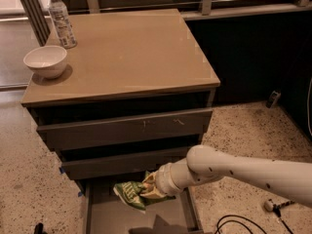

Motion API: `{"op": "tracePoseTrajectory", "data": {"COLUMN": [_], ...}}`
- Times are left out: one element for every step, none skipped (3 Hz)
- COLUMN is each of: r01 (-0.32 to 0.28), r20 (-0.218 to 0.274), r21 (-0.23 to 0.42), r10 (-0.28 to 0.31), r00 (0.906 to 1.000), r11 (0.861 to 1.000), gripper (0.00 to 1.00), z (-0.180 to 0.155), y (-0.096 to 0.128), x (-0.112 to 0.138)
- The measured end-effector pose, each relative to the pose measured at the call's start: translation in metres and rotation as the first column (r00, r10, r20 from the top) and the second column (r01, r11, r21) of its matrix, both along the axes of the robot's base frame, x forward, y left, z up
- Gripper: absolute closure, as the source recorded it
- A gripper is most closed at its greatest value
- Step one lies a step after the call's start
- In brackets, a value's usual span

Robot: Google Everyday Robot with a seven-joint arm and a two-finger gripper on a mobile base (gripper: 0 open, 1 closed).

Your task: Pick green jalapeno chip bag from bottom drawer and place on counter

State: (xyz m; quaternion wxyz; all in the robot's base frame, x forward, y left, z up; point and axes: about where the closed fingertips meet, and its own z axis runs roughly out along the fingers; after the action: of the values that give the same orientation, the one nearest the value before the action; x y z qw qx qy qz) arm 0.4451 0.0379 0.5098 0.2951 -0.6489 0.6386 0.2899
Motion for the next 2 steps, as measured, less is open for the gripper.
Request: {"op": "tracePoseTrajectory", "data": {"r01": [0.000,0.026], "r20": [0.001,-0.029], "r21": [0.000,0.031], "r10": [0.000,-0.025], "r00": [1.0000,0.9993], "r11": [1.000,0.999], "gripper": [1.00,1.00], "z": [0.000,0.035], "y": [0.000,-0.008], "x": [0.000,0.011]}}
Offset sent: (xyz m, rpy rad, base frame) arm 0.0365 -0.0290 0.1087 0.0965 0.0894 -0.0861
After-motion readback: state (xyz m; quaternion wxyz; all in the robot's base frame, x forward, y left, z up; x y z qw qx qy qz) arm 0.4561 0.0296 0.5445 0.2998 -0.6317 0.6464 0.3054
